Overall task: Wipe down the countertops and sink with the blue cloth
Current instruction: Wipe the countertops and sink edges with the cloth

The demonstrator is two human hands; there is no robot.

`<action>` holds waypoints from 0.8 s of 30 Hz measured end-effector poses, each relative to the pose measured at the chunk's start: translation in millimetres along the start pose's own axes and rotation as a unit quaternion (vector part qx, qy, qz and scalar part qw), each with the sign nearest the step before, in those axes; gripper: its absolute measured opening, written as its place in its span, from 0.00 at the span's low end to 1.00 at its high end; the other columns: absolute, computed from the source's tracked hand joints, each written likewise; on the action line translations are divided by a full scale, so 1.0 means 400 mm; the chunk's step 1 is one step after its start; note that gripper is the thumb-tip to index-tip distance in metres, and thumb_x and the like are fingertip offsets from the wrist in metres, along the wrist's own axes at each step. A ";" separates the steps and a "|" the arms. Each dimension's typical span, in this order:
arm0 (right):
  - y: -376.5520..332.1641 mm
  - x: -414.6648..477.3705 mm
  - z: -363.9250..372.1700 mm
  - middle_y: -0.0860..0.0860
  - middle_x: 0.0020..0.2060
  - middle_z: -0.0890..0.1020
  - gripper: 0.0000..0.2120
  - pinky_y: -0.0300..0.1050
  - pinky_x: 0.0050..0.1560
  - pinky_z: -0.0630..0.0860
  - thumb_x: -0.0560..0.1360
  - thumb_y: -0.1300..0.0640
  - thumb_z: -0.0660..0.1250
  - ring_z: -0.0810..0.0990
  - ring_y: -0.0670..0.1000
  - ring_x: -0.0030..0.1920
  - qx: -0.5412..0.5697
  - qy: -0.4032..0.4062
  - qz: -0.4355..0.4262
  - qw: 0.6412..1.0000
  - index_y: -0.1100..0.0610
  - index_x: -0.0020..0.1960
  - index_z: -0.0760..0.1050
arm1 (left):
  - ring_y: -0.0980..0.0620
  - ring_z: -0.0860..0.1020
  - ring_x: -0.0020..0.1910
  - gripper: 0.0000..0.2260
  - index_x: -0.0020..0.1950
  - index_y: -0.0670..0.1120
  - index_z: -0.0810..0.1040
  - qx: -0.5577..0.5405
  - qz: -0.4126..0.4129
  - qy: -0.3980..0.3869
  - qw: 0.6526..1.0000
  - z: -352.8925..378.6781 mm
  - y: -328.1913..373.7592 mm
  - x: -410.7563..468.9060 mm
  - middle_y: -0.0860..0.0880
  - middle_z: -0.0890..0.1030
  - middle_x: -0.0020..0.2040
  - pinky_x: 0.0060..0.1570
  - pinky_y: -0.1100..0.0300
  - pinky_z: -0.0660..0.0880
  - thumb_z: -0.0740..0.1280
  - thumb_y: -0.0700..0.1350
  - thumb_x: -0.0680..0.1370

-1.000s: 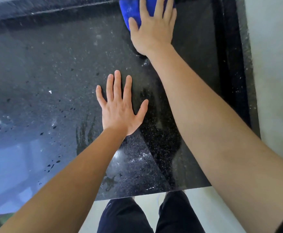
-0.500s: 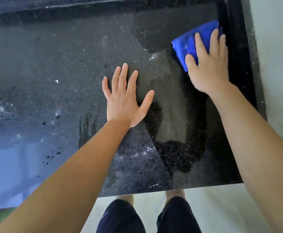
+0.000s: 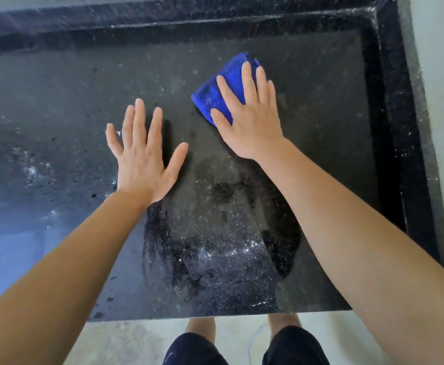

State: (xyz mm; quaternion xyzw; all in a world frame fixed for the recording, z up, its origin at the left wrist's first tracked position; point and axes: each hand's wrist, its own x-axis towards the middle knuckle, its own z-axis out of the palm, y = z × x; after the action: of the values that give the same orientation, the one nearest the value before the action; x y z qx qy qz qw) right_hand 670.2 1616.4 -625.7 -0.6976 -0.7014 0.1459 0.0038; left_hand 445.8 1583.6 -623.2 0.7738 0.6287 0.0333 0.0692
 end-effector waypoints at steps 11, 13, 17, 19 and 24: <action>0.190 -0.176 -0.023 0.63 0.80 0.48 0.34 0.64 0.78 0.49 0.81 0.34 0.44 0.47 0.68 0.79 -0.007 0.046 0.223 0.974 0.50 0.82 0.49 | 0.45 0.49 0.80 0.34 0.79 0.46 0.57 0.013 -0.022 -0.040 0.999 0.003 -0.005 0.000 0.43 0.52 0.81 0.74 0.35 0.46 0.47 0.66 0.80; 0.150 -0.197 -0.012 0.64 0.80 0.48 0.34 0.66 0.77 0.49 0.81 0.35 0.46 0.46 0.69 0.78 -0.007 0.041 0.227 0.973 0.51 0.82 0.50 | 0.45 0.48 0.80 0.35 0.79 0.46 0.56 0.024 -0.023 -0.050 0.998 0.000 -0.004 0.002 0.43 0.52 0.81 0.74 0.35 0.46 0.46 0.67 0.80; 0.047 -0.088 -0.012 0.64 0.80 0.51 0.33 0.66 0.77 0.50 0.81 0.35 0.45 0.49 0.69 0.78 -0.021 0.039 0.156 0.987 0.50 0.81 0.52 | 0.44 0.48 0.80 0.35 0.79 0.46 0.56 0.034 -0.023 -0.057 0.998 -0.003 -0.004 0.005 0.43 0.51 0.81 0.74 0.34 0.46 0.46 0.67 0.79; -0.012 0.029 -0.020 0.63 0.79 0.53 0.33 0.65 0.76 0.51 0.80 0.35 0.45 0.51 0.69 0.78 -0.038 0.040 0.119 0.991 0.49 0.81 0.55 | 0.44 0.49 0.79 0.35 0.79 0.46 0.56 0.038 -0.024 -0.058 0.997 -0.003 -0.003 0.005 0.43 0.52 0.81 0.74 0.35 0.47 0.47 0.67 0.79; -0.208 0.255 -0.035 0.60 0.80 0.49 0.33 0.64 0.78 0.47 0.81 0.35 0.49 0.47 0.67 0.79 -0.032 0.002 0.006 0.999 0.48 0.81 0.52 | 0.44 0.50 0.79 0.35 0.79 0.46 0.58 0.037 -0.028 -0.054 0.997 0.000 -0.003 0.006 0.43 0.53 0.80 0.74 0.35 0.46 0.47 0.67 0.79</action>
State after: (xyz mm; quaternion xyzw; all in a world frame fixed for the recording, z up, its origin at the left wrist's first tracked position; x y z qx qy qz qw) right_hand 589.0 1720.2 -615.0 -0.7014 -0.7019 0.1223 -0.0184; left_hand 445.0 1586.3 -623.3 0.7584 0.6465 -0.0339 0.0752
